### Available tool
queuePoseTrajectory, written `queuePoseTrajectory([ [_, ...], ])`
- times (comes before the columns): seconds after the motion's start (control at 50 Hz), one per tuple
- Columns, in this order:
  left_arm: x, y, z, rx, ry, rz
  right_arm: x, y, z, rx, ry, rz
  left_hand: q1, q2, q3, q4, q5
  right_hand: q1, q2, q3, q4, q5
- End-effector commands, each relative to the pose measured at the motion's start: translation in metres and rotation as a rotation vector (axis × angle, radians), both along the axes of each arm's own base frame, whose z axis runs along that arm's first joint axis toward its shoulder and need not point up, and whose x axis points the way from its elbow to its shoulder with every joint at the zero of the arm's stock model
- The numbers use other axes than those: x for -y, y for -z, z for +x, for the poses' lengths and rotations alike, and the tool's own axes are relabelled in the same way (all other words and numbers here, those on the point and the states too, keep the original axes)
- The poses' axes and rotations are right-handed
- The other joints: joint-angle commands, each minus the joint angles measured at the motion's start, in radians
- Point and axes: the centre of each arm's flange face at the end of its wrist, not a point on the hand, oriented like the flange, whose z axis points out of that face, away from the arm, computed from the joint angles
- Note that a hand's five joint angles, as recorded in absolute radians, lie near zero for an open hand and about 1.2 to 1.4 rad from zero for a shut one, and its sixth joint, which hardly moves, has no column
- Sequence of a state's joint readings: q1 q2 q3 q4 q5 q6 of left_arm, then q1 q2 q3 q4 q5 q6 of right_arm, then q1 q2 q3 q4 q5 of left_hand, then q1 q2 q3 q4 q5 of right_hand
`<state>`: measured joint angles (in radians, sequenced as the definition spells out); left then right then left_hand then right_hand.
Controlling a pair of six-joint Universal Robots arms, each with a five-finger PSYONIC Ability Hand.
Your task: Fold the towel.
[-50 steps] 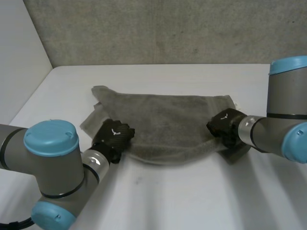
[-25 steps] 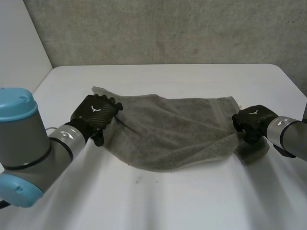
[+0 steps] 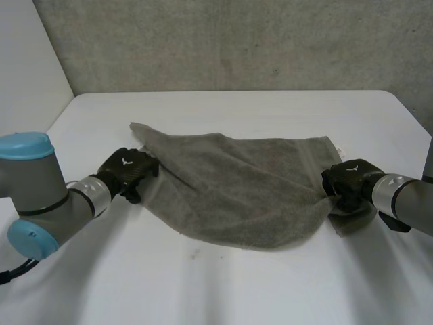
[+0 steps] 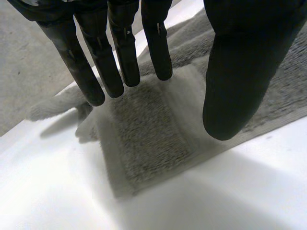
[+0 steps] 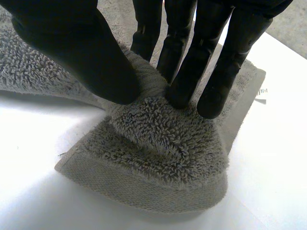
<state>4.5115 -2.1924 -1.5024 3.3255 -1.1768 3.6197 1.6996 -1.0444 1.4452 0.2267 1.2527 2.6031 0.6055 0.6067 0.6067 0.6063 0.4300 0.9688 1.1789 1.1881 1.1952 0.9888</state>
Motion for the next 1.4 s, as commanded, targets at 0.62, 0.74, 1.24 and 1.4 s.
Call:
queuePoseTrajectory([
  [0.62, 0.038, 0.028, 0.008, 0.075, -0.004, -0.037, -0.002, 0.01, 0.001, -0.01, -0.009, 0.008, 0.207, 0.206, 0.206, 0.206, 0.208, 0.428, 0.217, 0.208, 0.201, 0.233],
  [0.74, 0.037, 0.03, 0.008, 0.076, -0.003, -0.034, -0.002, 0.012, 0.001, -0.016, -0.012, 0.013, 0.383, 0.382, 0.382, 0.382, 0.384, 0.428, 0.217, 0.208, 0.201, 0.233],
  [1.24, 0.013, -0.001, 0.014, 0.082, -0.021, -0.056, -0.003, 0.007, 0.001, -0.024, -0.005, 0.007, 0.791, 0.79, 0.79, 0.79, 0.792, 0.428, 0.217, 0.208, 0.201, 0.233],
  [1.4, -0.016, -0.043, 0.032, 0.09, -0.078, -0.083, -0.023, -0.007, -0.001, -0.095, -0.058, 0.076, 0.791, 0.79, 0.79, 0.79, 0.792, 0.428, 0.217, 0.208, 0.201, 0.233],
])
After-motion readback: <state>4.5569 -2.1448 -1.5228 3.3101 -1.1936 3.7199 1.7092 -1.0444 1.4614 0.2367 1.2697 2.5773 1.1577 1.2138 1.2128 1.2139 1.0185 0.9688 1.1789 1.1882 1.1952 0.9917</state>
